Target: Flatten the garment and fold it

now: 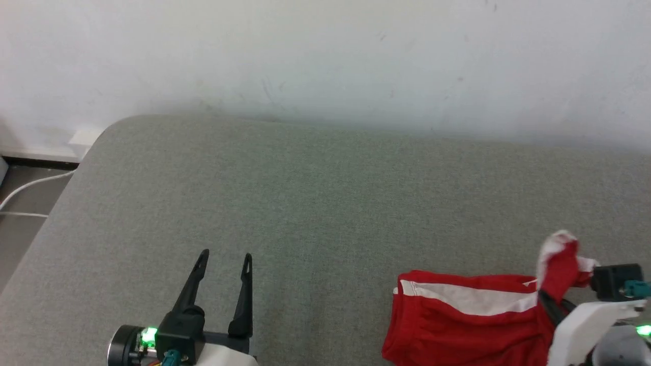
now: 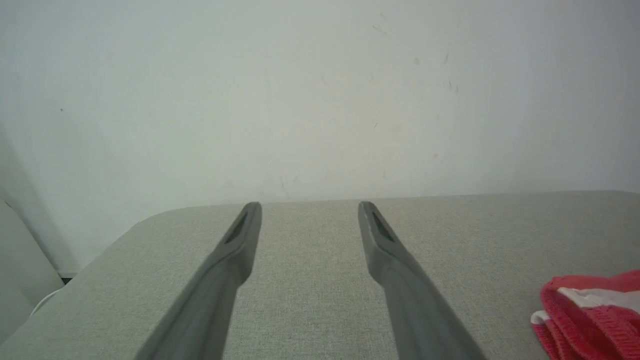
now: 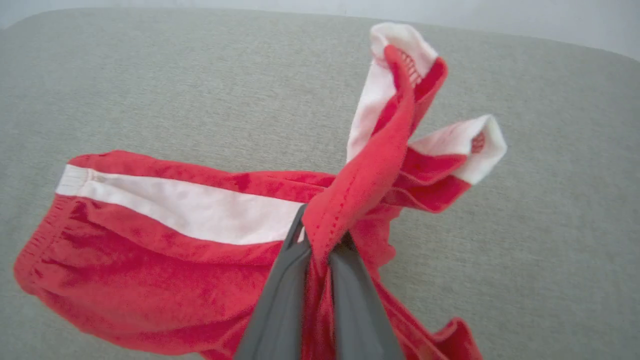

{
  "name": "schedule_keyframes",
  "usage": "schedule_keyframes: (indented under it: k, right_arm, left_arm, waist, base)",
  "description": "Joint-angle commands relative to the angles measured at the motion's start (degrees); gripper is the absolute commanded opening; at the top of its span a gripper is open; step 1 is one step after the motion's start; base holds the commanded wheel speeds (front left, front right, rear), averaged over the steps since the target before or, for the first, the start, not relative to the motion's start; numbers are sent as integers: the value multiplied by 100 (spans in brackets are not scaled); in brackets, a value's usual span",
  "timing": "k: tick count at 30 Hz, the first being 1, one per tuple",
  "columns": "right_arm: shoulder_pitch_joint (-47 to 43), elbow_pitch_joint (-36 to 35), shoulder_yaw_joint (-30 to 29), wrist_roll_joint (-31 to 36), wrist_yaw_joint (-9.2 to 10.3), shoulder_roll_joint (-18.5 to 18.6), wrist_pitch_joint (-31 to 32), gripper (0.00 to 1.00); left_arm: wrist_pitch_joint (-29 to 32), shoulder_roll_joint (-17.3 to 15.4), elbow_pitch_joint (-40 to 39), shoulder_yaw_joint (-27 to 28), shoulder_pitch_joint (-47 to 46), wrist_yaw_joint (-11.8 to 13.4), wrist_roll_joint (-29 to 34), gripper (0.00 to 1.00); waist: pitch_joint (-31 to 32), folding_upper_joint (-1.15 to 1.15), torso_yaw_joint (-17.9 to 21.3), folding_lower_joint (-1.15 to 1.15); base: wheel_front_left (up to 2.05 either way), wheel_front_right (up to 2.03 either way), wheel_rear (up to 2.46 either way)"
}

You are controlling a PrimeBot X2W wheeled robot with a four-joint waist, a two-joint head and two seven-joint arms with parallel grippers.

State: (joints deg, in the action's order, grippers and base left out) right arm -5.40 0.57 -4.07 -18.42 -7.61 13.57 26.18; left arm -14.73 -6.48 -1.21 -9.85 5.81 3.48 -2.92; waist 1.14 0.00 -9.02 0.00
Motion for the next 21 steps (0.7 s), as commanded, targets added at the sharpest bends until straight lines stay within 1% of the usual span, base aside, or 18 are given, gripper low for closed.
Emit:
schedule_keyframes:
  k: [1,5,9,13,18,19,20,21]
  right_arm:
    - [-55,-99,70,-46,12,-56,40,0]
    - [-80,-534,553,-118,12,-260,283,0]
    - [27,-616,1004,-134,12,-510,352,0]
    - [189,-390,1391,-46,12,-670,308,0]
    - [440,218,1768,129,12,-726,167,0]
    - [500,335,1847,222,12,-700,131,15]
    - [558,450,1934,320,12,-668,79,100]
    - [610,555,2043,410,12,-636,31,100]
  left_arm:
    - [-27,22,17,18,41,-49,42,100]
    - [-27,42,16,45,51,-80,44,100]
    - [-27,50,27,59,49,-128,59,100]
    - [-27,61,33,68,19,-166,74,100]
    - [-27,76,53,67,-20,-191,104,100]
    - [-27,80,60,60,-36,-199,109,100]
    - [-27,85,69,51,-53,-207,114,100]
    - [-27,91,81,39,-71,-215,118,100]
  waist:
    - [-2,0,-44,0]
    - [-30,0,-146,0]
    - [-68,0,-257,0]
    - [-112,0,-364,0]
    - [-196,0,-456,0]
    - [-217,0,-477,0]
    - [-234,0,-499,0]
    - [-247,0,-520,0]
  base:
    - [0,0,0]
    - [0,0,0]
    - [0,0,0]
    - [0,0,0]
    - [0,0,0]
    - [0,0,0]
    - [0,0,0]
    - [0,0,0]
